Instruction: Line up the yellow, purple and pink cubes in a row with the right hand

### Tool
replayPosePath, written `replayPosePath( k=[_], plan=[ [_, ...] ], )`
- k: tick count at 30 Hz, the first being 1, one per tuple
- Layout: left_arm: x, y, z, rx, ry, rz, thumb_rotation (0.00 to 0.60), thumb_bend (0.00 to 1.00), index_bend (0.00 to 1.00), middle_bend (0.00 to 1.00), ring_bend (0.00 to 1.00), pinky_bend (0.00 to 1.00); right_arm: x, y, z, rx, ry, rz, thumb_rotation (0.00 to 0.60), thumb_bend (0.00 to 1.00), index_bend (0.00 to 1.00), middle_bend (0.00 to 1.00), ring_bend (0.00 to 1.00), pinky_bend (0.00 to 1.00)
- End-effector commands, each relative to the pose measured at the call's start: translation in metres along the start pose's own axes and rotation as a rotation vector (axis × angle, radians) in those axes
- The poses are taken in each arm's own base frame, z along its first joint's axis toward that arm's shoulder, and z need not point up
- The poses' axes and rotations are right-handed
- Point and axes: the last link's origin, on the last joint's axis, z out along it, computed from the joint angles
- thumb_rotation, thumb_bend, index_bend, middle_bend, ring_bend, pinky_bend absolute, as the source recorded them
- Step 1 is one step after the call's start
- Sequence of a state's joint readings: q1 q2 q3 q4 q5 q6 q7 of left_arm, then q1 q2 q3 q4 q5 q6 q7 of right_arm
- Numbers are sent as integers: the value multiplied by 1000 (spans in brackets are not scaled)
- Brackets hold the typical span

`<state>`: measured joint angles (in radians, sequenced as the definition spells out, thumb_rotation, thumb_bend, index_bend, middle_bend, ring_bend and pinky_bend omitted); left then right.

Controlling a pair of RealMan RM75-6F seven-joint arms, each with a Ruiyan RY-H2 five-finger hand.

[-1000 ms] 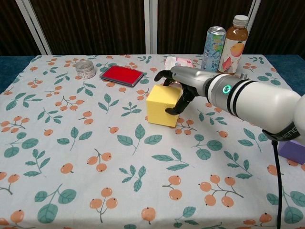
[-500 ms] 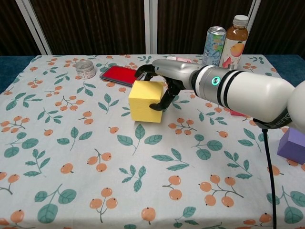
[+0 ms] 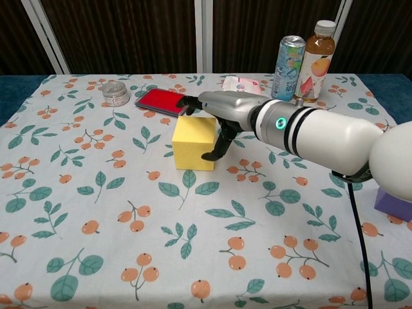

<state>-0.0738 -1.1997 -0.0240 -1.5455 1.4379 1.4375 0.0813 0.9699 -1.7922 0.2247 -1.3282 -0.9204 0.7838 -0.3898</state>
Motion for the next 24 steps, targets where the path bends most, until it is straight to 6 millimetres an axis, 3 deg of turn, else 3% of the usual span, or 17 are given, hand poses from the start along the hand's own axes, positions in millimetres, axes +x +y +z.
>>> replayPosePath(
  k=[1,8,15,18,24],
  plan=[
    [0,1,0,-3,2,1,600,185,143,223,171,232,5,7,-11,-14,8,-12,600,83,0,3,0,0],
    [3,1,-2,-7,12,-2,600,186,143,223,171,232,33,45,-61,-57,72,-47,600,76,0,5,0,0],
    [4,7,1,-28,15,3,600,185,143,223,172,232,56,103,-139,-123,94,-109,600,83,28,115,0,0],
    [5,9,3,-37,15,4,600,186,143,223,172,232,55,125,-176,-155,79,-114,600,88,64,151,0,0],
    [6,14,7,-57,8,-2,600,186,143,223,171,232,41,155,-228,-205,32,-167,600,96,103,179,0,0]
  ],
)
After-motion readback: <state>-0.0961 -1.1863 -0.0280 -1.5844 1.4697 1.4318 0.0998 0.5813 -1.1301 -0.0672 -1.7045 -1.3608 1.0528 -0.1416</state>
